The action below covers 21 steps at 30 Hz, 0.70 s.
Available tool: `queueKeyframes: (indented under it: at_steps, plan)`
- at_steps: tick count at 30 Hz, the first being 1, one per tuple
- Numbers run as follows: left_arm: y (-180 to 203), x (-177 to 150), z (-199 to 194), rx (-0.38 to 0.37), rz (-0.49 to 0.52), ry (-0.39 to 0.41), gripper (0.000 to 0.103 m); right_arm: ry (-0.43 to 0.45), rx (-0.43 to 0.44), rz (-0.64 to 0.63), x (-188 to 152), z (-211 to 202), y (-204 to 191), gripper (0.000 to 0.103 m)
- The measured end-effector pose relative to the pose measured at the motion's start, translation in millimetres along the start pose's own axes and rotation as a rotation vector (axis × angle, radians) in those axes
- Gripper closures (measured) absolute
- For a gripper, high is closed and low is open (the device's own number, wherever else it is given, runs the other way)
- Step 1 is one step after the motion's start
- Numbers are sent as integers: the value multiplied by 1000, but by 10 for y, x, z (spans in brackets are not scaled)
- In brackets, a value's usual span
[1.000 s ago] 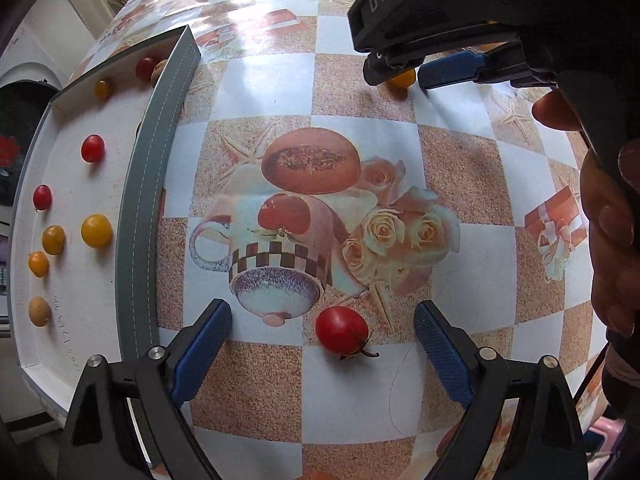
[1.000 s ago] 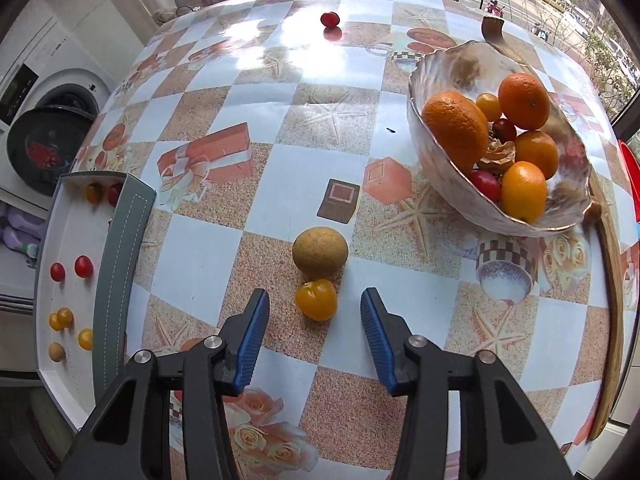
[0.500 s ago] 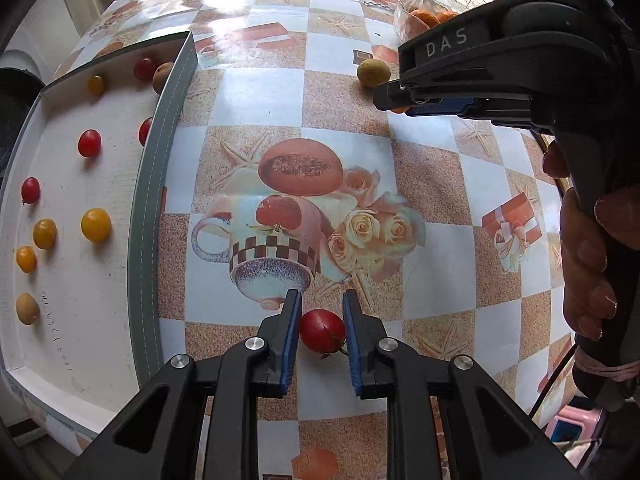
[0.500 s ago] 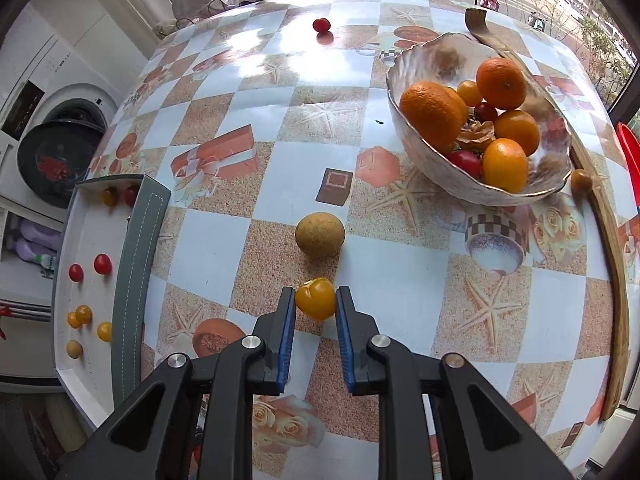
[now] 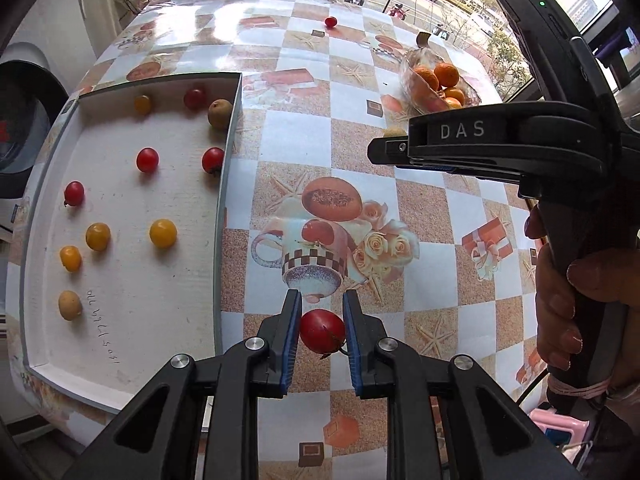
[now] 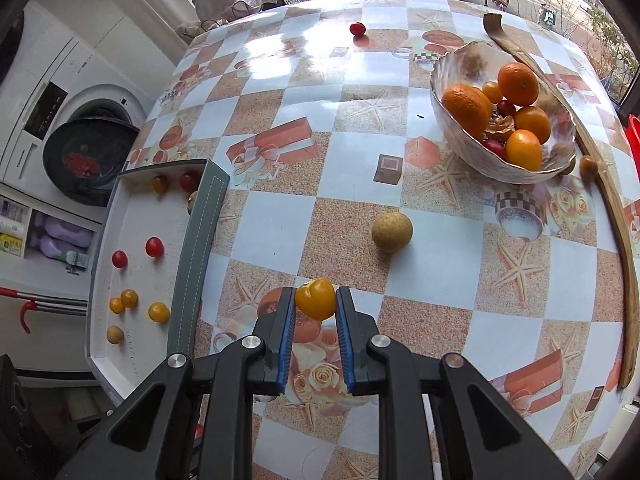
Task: Organize fruits
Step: 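Carry both tomatoes over the white tray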
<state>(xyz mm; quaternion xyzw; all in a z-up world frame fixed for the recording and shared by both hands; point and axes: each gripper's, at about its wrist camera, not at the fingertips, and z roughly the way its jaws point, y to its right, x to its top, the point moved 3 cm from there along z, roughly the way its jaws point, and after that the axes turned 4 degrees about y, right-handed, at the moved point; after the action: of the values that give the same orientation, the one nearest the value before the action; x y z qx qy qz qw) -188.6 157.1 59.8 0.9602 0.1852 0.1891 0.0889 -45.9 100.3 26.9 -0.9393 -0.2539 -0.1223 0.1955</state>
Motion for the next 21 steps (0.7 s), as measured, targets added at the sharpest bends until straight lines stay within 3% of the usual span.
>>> queueKeyframes:
  at_steps: [12,21]
  plan:
    - [-827,-151,-176,122,-118,32,80,-35,91,-119,6,160,-868,81]
    - [-1322,-236,2,204,-161,24,80,-102,97,-217,-32,581,-1421,81]
